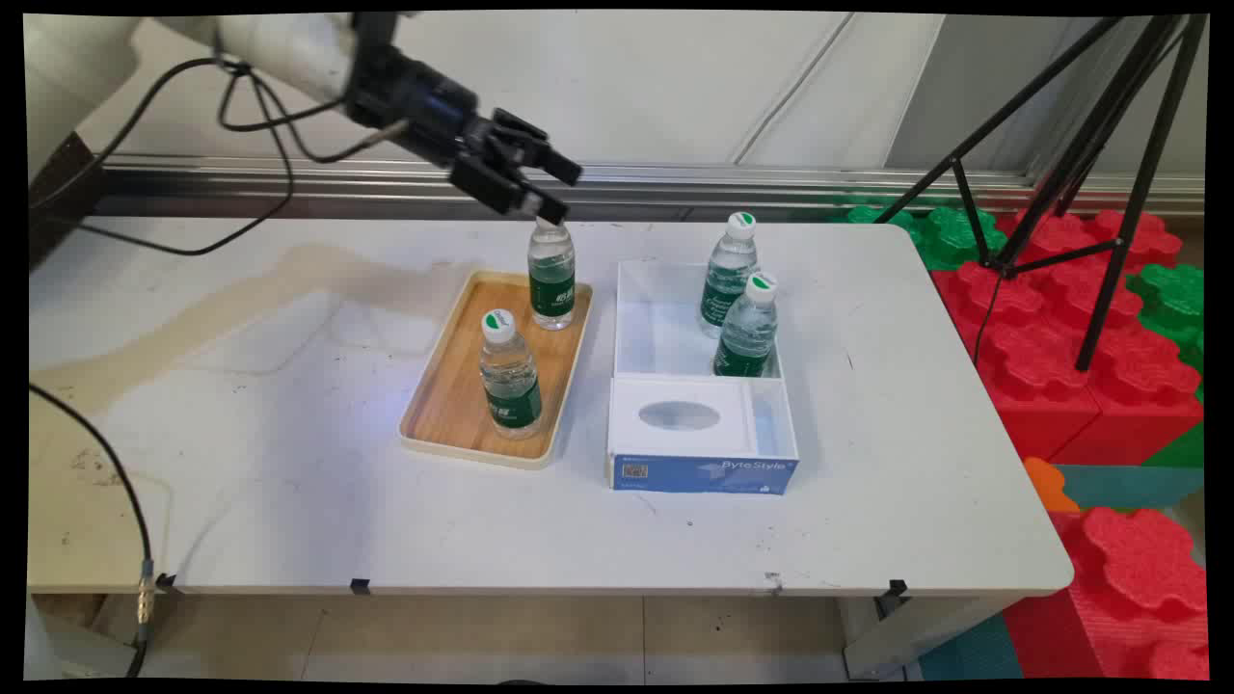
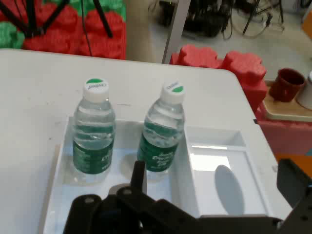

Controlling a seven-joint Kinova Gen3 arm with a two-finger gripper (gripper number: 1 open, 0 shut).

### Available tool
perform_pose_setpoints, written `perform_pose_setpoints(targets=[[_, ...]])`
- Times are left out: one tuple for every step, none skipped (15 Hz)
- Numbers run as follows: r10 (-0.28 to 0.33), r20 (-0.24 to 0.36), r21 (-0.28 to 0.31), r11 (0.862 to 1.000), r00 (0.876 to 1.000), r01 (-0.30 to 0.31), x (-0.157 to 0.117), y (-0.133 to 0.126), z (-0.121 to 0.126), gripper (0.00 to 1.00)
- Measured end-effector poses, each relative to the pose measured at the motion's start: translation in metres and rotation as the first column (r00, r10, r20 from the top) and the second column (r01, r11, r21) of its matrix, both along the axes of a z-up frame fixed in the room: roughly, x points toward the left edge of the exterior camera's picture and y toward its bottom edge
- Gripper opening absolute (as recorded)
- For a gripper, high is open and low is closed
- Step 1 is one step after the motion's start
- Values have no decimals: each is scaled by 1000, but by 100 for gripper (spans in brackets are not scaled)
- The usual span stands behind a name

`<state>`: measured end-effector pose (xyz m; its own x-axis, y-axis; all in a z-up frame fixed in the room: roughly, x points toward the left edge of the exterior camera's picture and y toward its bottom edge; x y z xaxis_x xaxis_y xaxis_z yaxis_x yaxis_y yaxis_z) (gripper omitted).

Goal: Pick up the green bottle from the white box

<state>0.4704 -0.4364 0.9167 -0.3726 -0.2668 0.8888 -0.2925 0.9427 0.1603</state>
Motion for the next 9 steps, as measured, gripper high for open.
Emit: perform_pose_setpoints(targets=[[-1,13,10,1000,1000,1,-9,-7,-2,100],[-1,28,21,1000,1000,0,-18,-14,-4,100],[2,38,36,999,999,-3,-29,-24,-7,100],[8,44,45,999,999,-10,-37,-31,-10,100],[16,49,52,998,999,-19,-46,-39,-14,100],[23,55,55,998,998,-26,-55,-48,-18,100],[29,60,57,998,998,-32,-62,-55,-22,100],[35,66,58,998,997,-39,-70,-64,-26,100],[41,72,58,997,997,-45,-76,-71,-31,100]])
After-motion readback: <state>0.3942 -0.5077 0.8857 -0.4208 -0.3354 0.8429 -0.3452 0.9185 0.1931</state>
